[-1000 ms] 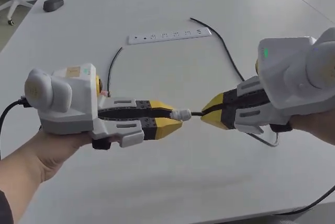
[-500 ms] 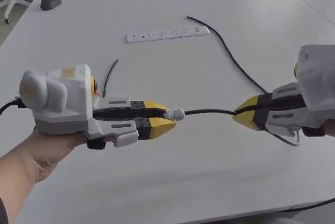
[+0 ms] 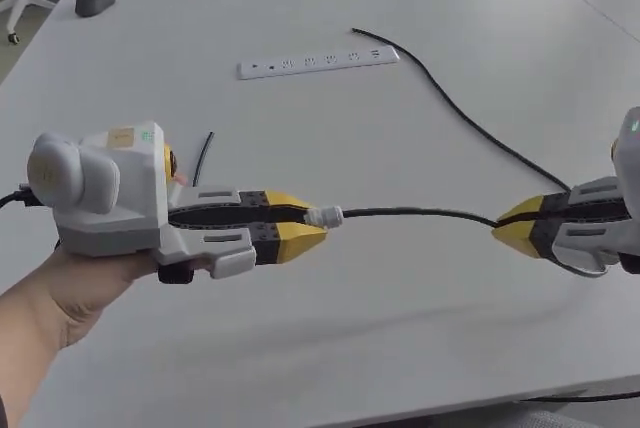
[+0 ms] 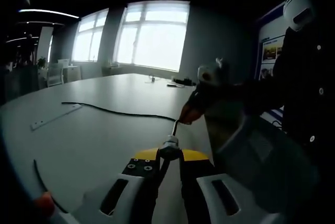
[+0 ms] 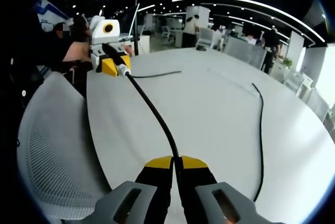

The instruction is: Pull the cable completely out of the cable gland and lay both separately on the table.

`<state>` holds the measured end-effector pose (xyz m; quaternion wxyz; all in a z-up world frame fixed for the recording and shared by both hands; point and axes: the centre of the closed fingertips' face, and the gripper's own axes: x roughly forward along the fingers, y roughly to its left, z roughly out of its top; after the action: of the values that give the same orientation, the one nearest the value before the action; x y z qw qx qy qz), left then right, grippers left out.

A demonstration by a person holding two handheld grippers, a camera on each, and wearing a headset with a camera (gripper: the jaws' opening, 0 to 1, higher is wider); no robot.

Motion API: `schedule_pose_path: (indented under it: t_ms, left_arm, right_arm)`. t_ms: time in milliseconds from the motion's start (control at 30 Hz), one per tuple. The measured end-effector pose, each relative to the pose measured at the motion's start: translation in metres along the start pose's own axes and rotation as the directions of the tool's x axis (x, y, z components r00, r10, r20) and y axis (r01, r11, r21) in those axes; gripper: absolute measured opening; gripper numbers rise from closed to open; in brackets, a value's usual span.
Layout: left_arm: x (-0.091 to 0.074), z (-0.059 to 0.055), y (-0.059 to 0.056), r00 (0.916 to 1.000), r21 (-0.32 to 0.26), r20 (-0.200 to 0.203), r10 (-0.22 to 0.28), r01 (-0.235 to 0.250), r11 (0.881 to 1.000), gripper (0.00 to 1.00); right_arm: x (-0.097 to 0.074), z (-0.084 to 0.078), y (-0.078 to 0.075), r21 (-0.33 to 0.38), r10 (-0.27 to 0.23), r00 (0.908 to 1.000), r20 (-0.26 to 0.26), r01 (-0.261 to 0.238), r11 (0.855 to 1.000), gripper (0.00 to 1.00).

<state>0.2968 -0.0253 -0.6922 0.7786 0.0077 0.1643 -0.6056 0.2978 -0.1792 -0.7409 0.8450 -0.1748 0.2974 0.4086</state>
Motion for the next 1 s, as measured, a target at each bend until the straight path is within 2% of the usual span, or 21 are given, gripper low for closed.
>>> schedule_pose_path:
  t_ms: [133, 267, 300, 333, 367, 433, 467, 533, 567, 600, 633, 733, 767, 867, 1000]
  left_arm:
    - [0.003, 0.0, 0.0, 1.0, 0.003, -0.001, 0.007, -0.007, 1.0, 0.15]
    - [0.003, 0.002, 0.002, 0.9999, 0.006, 0.001, 0.012, -0.012, 1.0, 0.15]
    - [0.002, 0.003, 0.001, 0.9999, 0.004, 0.003, 0.011, -0.011, 1.0, 0.15]
    - [0.002, 0.003, 0.001, 0.9999, 0.005, 0.003, 0.012, -0.012, 1.0, 0.15]
    - [0.002, 0.004, 0.0, 0.9999, 0.006, 0.004, 0.011, -0.011, 1.0, 0.15]
    - [0.003, 0.004, -0.001, 1.0, 0.012, 0.0, 0.008, -0.008, 1.0, 0.15]
    - [0.004, 0.004, -0.002, 1.0, 0.014, 0.0, 0.005, -0.005, 1.0, 0.15]
    - [0.005, 0.005, -0.003, 1.0, 0.016, -0.001, 0.003, -0.003, 1.0, 0.15]
    - [0.006, 0.006, -0.004, 1.0, 0.017, 0.002, -0.002, 0.002, 1.0, 0.15]
    - [0.007, 0.007, -0.004, 1.0, 0.016, 0.003, -0.004, 0.004, 1.0, 0.15]
    - [0.008, 0.008, -0.005, 1.0, 0.022, 0.002, -0.005, 0.005, 1.0, 0.15]
    - [0.01, 0.009, -0.007, 0.9999, 0.026, 0.0, -0.013, 0.013, 1.0, 0.15]
    - [0.011, 0.01, -0.008, 0.9999, 0.031, -0.004, -0.015, 0.015, 0.999, 0.15]
    - [0.012, 0.011, -0.013, 0.9997, 0.051, -0.013, -0.02, 0.02, 0.999, 0.15]
    - [0.014, 0.012, -0.018, 0.9992, 0.063, -0.021, -0.034, 0.035, 0.997, 0.15]
  right_arm:
    - [0.001, -0.001, -0.001, 0.001, -0.021, 0.9998, -0.004, 0.021, 1.0, 0.0]
    - [-0.003, 0.004, -0.002, -0.009, -0.025, 0.9996, 0.014, 0.025, 1.0, 0.01]
    - [-0.004, 0.012, -0.001, 0.002, -0.015, 0.9984, 0.053, 0.015, 1.0, 0.05]
    - [-0.007, 0.021, 0.003, 0.069, 0.002, 0.9955, 0.095, -0.009, 0.998, 0.1]
    - [-0.008, 0.027, 0.006, 0.089, 0.021, 0.9938, 0.109, -0.031, 0.996, 0.13]
    - [-0.012, 0.046, 0.006, 0.054, 0.02, 0.9862, 0.164, -0.029, 0.998, 0.12]
    - [-0.013, 0.054, 0.013, 0.045, 0.049, 0.9821, 0.182, -0.059, 0.997, 0.1]
    - [-0.013, 0.075, 0.024, 0.018, 0.081, 0.9717, 0.222, -0.087, 0.996, 0.12]
    - [-0.011, 0.084, 0.037, -0.015, 0.129, 0.9674, 0.218, -0.129, 0.992, 0.12]
    - [-0.01, 0.086, 0.04, -0.023, 0.136, 0.9668, 0.216, -0.135, 0.991, 0.12]
    - [-0.005, 0.092, 0.046, -0.072, 0.14, 0.9687, 0.205, -0.128, 0.989, 0.12]
    - [0.007, 0.101, 0.063, -0.162, 0.182, 0.968, 0.173, -0.154, 0.975, 0.11]
    - [0.011, 0.104, 0.07, -0.185, 0.203, 0.9646, 0.168, -0.171, 0.968, 0.11]
    - [0.016, 0.111, 0.078, -0.221, 0.225, 0.9582, 0.176, -0.184, 0.958, 0.1]
    - [0.026, 0.106, 0.082, -0.279, 0.234, 0.9643, 0.124, -0.193, 0.941, 0.07]
